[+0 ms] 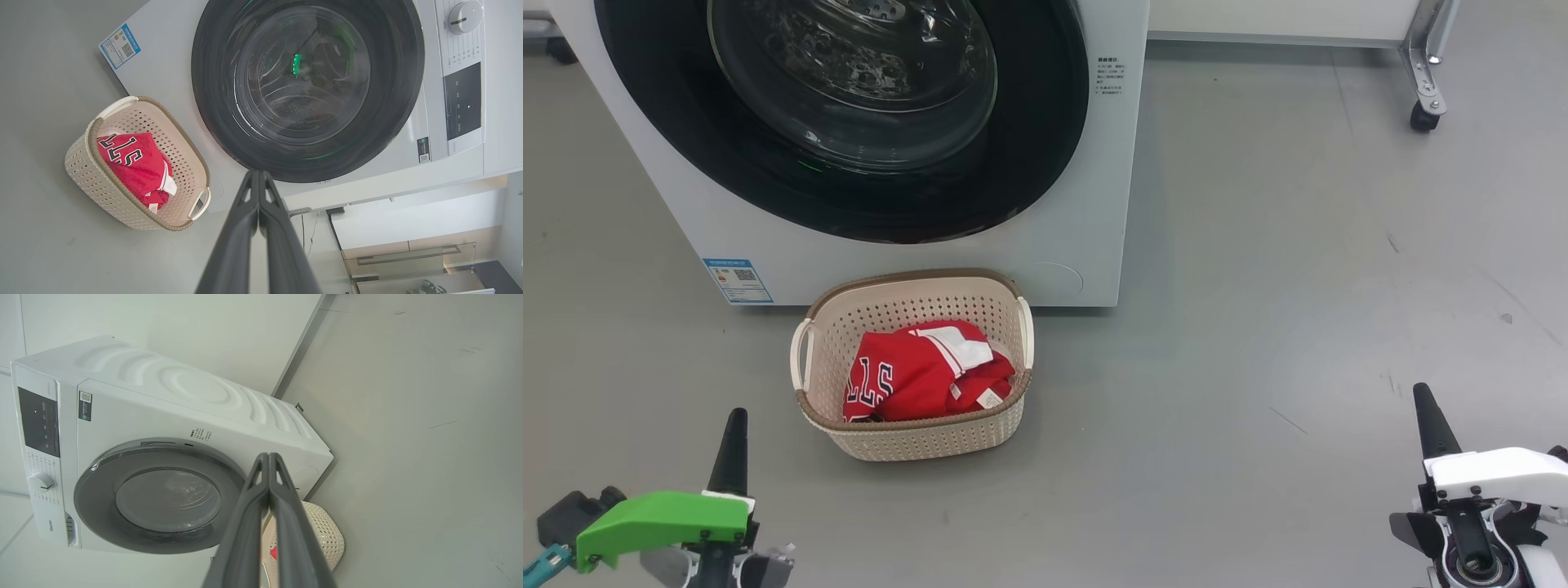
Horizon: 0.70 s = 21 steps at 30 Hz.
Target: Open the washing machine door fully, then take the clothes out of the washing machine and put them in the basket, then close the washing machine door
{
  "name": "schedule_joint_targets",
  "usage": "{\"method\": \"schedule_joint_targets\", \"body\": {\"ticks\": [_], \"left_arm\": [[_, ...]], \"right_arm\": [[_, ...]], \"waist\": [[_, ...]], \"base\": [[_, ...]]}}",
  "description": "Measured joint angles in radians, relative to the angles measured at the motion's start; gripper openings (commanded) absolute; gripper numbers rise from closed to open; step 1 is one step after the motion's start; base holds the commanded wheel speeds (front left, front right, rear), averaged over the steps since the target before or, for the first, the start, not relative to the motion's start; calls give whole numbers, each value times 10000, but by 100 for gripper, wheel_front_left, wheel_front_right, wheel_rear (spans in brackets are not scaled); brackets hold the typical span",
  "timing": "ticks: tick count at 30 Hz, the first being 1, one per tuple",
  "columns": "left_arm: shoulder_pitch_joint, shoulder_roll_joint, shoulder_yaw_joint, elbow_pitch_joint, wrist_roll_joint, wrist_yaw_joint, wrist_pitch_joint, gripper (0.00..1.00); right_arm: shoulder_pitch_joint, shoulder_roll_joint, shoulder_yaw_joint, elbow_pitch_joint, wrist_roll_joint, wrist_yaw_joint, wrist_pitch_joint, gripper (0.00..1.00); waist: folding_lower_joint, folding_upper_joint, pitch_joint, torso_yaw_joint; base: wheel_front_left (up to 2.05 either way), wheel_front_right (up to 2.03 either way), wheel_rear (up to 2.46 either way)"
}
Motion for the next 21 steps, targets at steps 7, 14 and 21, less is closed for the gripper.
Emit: {"method": "schedule_joint_targets", "body": {"ticks": [7,14,21], "left_arm": [[0,12,138,-61,-742,-2,251,0],[1,23,284,-167,-1450,-79,449,0],[1,36,397,-259,-2165,-81,708,0]], "right_arm": [[-86,52,-173,17,815,19,238,0],[-94,121,-337,42,1674,79,481,0],[-110,174,-510,75,2518,96,713,0]], "waist": [[0,0,-57,-9],[0,0,-114,-19],[0,0,-172,-28]], "base": [[0,0,0],[0,0,0],[0,0,0]]}}
